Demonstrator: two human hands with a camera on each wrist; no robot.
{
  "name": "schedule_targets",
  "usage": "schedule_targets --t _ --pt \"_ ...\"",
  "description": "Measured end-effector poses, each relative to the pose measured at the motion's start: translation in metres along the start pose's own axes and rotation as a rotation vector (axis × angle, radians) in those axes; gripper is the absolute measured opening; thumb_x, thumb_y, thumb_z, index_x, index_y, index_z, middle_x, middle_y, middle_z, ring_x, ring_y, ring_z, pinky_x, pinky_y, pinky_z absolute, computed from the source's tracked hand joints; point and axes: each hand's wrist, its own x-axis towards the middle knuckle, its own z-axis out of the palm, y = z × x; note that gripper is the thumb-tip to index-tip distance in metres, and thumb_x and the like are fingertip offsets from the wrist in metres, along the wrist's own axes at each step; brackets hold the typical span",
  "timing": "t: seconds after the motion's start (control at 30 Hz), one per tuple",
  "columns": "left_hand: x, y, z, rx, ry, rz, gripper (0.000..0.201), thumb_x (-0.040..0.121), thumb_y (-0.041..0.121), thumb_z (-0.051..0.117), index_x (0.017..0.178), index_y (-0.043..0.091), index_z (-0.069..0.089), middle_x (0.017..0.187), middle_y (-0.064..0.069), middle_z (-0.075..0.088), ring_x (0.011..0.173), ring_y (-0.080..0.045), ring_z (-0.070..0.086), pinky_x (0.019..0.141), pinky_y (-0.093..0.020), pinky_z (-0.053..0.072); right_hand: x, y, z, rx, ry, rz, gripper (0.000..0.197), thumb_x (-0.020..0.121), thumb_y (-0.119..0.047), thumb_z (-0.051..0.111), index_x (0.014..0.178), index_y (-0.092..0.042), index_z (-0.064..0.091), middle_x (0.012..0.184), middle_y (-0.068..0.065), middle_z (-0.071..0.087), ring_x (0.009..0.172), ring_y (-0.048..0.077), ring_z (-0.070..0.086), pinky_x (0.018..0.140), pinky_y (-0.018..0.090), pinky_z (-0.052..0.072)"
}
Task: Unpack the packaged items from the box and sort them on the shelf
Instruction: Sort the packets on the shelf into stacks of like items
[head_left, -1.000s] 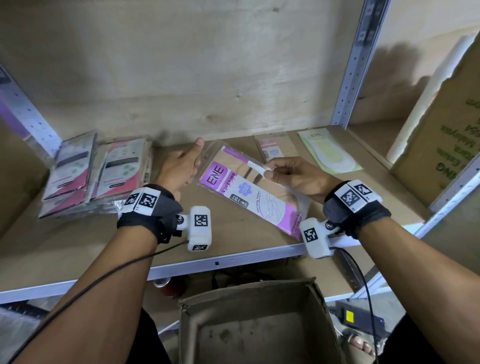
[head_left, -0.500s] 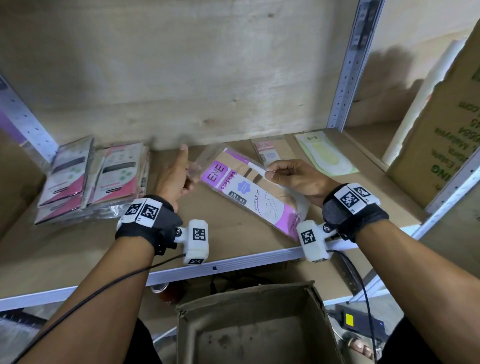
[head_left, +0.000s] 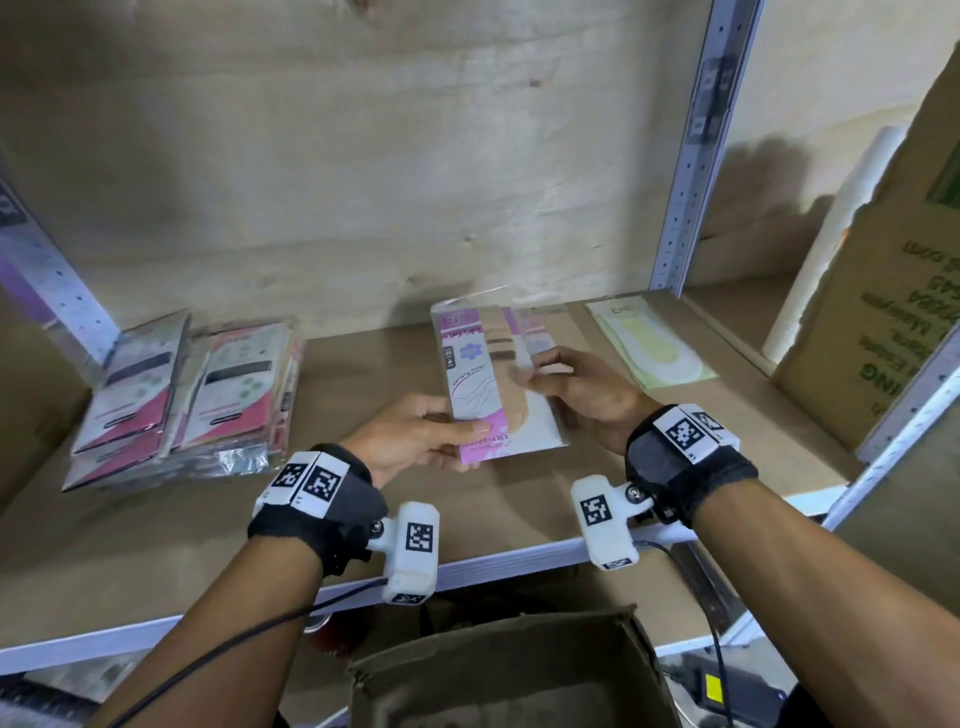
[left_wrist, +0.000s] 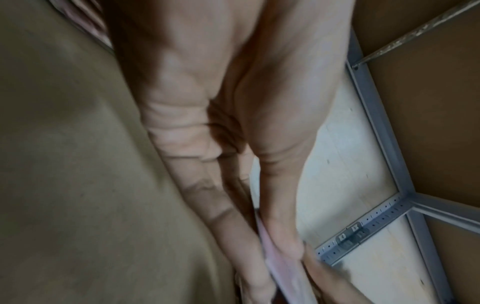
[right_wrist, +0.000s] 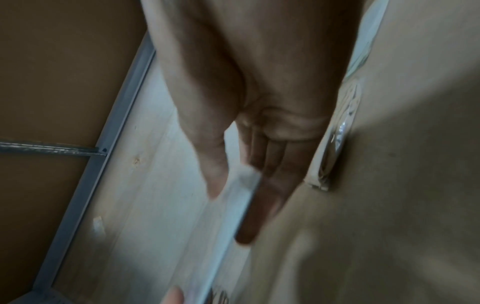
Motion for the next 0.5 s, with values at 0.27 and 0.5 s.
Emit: schedule_targets --t 0.27,0.5 --pt "-0.003 -0.003 -0.018 -0.055 0.110 -0.095 0.027 0.088 0.013 0.073 0.115 0.007 0.071 0.104 -0.014 0.077 0.085 -0.021 0.075 0.070 -0.023 0.061 -0.004 0.006 0.002 -0.082 -0.206 0.049 0.047 0.082 0.002 0.077 0.120 -0.014 0.054 0.081 0.009 0.075 0.066 0.027 0.073 0.056 0.026 0.060" --pt "0.000 -0.006 -0.017 0.038 0.324 -0.135 0.031 0.081 0.002 0.078 0.110 -0.007 0.069 0.087 -0.014 0.078 0.070 -0.020 0.077 0.058 -0.022 0.060 0.005 0.013 0.013 -0.290 -0.071 0.047 0.053 0.075 -0.012 0.087 0.116 -0.004 0.054 0.061 0.006 0.069 0.050 0.018 0.066 0.045 0.024 0.049"
